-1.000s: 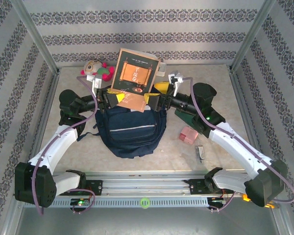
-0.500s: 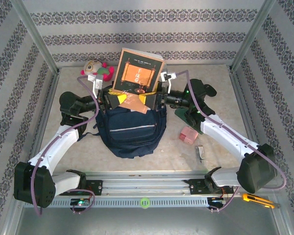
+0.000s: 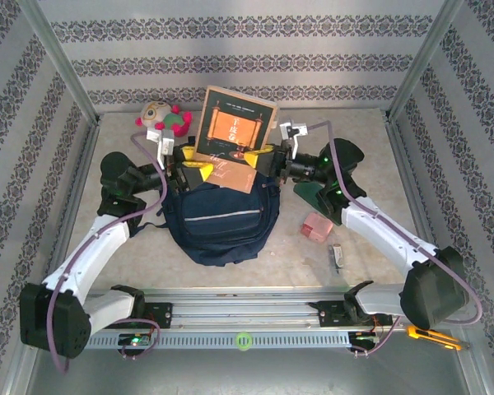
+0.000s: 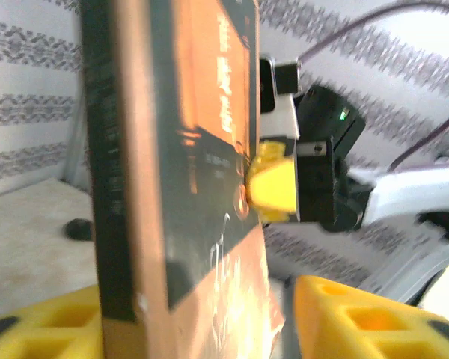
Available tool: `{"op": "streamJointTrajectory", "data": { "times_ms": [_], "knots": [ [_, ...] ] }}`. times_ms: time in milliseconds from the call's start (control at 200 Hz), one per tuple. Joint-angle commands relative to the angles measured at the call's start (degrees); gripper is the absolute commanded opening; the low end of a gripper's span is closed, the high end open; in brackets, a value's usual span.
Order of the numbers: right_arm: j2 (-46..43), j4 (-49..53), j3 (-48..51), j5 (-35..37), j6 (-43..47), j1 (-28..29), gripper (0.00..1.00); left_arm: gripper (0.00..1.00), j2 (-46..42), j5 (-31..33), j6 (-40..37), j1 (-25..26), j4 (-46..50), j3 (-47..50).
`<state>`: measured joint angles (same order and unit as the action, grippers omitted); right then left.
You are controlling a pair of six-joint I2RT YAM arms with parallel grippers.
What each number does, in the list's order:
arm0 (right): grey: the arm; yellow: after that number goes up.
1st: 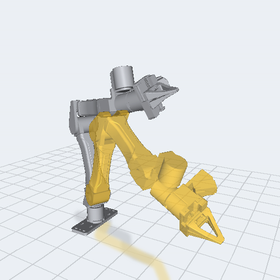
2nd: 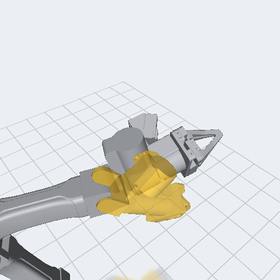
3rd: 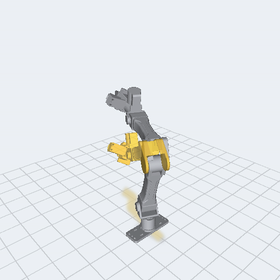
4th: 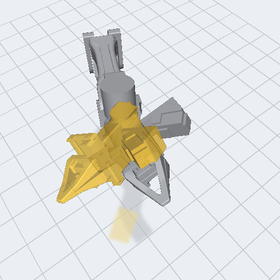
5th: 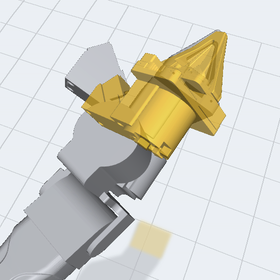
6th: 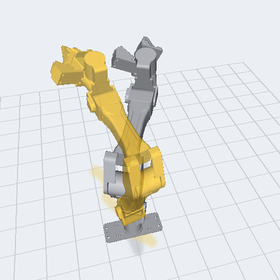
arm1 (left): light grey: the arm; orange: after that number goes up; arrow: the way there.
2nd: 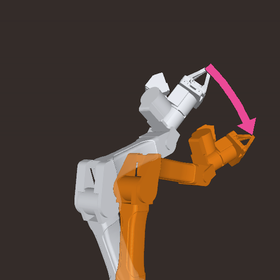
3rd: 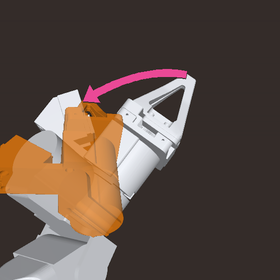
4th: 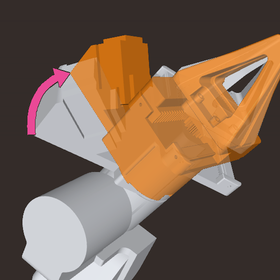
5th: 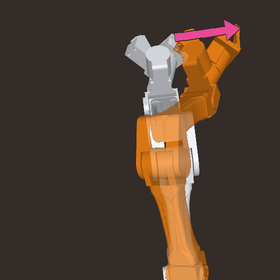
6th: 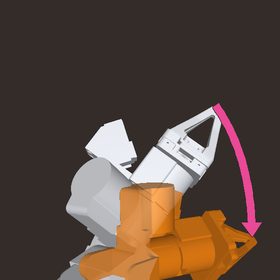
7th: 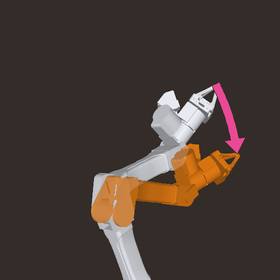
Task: Pack the student bag
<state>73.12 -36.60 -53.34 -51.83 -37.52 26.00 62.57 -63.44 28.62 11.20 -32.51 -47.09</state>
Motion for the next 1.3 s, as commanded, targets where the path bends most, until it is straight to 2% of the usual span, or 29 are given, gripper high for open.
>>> {"op": "streamJointTrajectory", "data": {
  "times_ms": [0,105,215,340,465,575,695,1084,1294],
  "knots": [
    [-5.26,5.7,2.36,3.47,10.81,-2.09,0.0,0.64,-4.38,4.21,-24.95,0.66,28.7,-5.05],
    [-9.77,20.73,2.91,6.57,30.15,-1.92,0.0,0.68,-5.74,9.55,-41.04,0.65,48.76,-9.87],
    [-11.18,39.95,-0.37,12.82,47.23,-1.58,0.0,0.72,-5.79,13.91,-54.32,0.63,63.01,-14.24],
    [-10.65,55.62,-3.64,22.11,64.12,1.03,0.0,0.76,-5.28,19.78,-63.45,1.09,71.99,-18.25],
    [-9.56,63.4,-4.69,31.09,75.96,5.29,0.0,0.78,-4.56,23.15,-70.64,3.06,76.74,-20.64],
    [-7.89,66.25,-5.64,35.75,80.41,8.47,0.0,0.8,-2.63,27.15,-73.71,8.86,79.33,-22.29],
    [-6.56,66.67,-6.48,36.59,82.36,11.12,0.0,0.81,0.73,31.65,-76.77,13.88,81.72,-22.43],
    [-3.28,66.68,-9.27,32.83,83.42,13.77,0.0,0.85,6.24,31.04,-73.83,18.54,73.82,-21.88],
    [-3.25,65.4,-9.6,29.32,81.38,13.56,0.0,0.64,7.04,27.88,-73.19,19.83,71.64,-20.89]
  ]
}}
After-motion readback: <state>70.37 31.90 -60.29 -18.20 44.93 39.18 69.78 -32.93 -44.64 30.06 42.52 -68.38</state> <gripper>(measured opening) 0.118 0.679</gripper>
